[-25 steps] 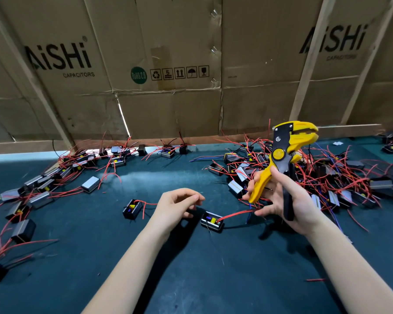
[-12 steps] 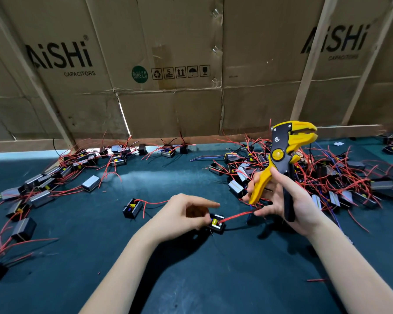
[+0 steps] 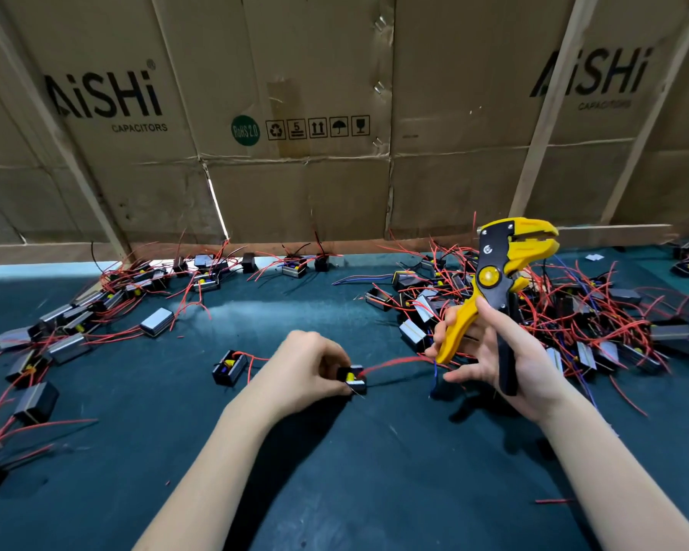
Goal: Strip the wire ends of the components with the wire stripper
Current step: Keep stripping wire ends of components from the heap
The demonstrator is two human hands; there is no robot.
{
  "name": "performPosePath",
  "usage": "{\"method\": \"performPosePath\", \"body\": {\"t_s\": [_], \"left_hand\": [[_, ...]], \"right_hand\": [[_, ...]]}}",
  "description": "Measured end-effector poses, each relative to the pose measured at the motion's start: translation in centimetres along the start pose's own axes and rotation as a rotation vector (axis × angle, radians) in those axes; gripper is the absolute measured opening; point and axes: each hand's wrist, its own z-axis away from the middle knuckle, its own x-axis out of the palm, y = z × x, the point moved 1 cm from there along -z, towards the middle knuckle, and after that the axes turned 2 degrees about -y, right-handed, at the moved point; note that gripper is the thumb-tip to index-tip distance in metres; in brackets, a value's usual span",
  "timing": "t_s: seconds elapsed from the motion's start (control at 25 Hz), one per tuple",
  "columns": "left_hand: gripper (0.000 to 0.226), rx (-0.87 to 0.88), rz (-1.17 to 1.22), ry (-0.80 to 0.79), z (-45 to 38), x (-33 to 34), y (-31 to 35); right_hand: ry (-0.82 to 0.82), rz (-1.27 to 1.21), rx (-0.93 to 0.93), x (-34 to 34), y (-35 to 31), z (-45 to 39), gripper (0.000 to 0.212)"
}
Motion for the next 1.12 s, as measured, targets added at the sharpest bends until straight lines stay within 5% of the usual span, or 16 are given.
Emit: {"method": "performPosePath", "body": {"t_s": [0.24, 0.44, 0.6, 0.8, 0.96, 1.12], "left_hand": [[0.02, -0.426, -0.103, 0.332, -6.5, -3.8, -4.2], [0.068, -0.42, 0.015, 0.156, -8.6, -5.2, -4.8], [0.029, -0.4, 0.03, 0.284, -2.1, -9.5, -7.5], [0.035, -0.485, 0.253, -0.097, 3.8, -7.9, -8.4], [0.017, -0.439, 0.133, 0.183, 2.3, -5.1, -7.1], [0.008, -0.357, 0.499, 0.125, 1.1, -2.3, -4.6]], "right_hand": [[-0.021, -0.02, 0.015, 0.0, -0.2, -0.2, 0.052], [-0.022, -0.003, 0.008, 0.1, 0.0, -0.1, 0.052], [-0.048, 0.015, 0.007, 0.5, -0.1, -0.2, 0.052], [-0.075, 0.06, 0.019, 0.9, 0.1, -0.1, 0.046], [-0.039, 0.082, 0.018, 0.7, 0.2, -0.1, 0.049], [0.025, 0.191, -0.024, 0.7, 0.4, 0.0, 0.046]]}}
